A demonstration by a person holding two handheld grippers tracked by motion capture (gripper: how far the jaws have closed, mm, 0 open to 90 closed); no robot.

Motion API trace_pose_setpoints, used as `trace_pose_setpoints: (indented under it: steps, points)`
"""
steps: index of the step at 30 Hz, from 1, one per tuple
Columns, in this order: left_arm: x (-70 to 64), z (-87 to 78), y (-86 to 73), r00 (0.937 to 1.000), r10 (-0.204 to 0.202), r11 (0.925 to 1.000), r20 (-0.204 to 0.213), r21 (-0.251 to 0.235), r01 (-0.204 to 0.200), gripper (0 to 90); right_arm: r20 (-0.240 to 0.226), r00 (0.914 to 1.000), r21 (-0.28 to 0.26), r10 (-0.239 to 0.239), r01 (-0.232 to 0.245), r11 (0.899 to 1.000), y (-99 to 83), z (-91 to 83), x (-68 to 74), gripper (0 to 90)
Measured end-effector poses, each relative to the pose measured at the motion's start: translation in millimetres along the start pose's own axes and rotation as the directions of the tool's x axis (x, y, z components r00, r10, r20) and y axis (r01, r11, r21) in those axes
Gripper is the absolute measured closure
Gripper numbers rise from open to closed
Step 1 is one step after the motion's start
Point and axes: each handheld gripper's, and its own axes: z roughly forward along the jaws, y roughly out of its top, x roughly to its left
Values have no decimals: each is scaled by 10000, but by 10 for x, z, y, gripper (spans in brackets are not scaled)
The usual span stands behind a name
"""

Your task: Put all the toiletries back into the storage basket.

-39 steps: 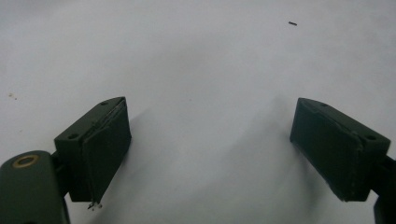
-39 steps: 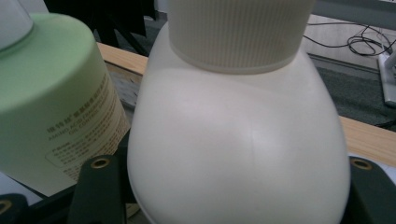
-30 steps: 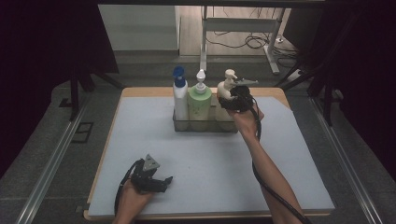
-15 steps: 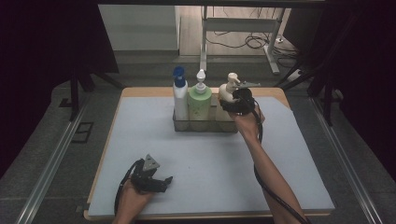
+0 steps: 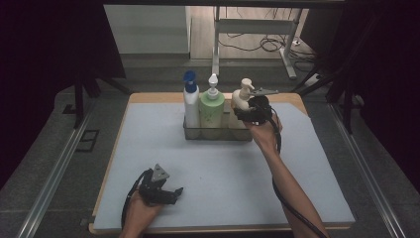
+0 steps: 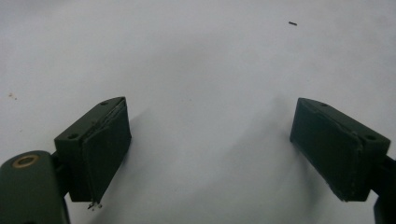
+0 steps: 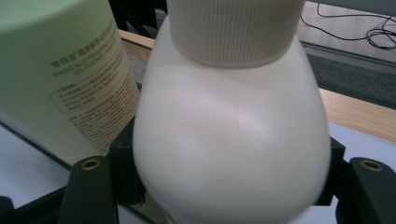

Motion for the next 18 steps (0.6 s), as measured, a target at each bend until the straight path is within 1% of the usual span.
trace_pose_setpoints:
  steps: [7,13,18]
  points:
    - [-2,0,0,10000,-3,10000,-8,-5,3,122,-86,9999,-160,-79,78,9998,-41,-156,-9,329]
    - [-2,-1,0,10000,0,10000,-13,5,0,122,-117,9991,-176,-417,415,9990,-94,-303,-13,338]
    - [-2,0,0,10000,0,10000,-14,3,0,122,-194,9983,-161,-558,554,9983,-166,-405,-31,385]
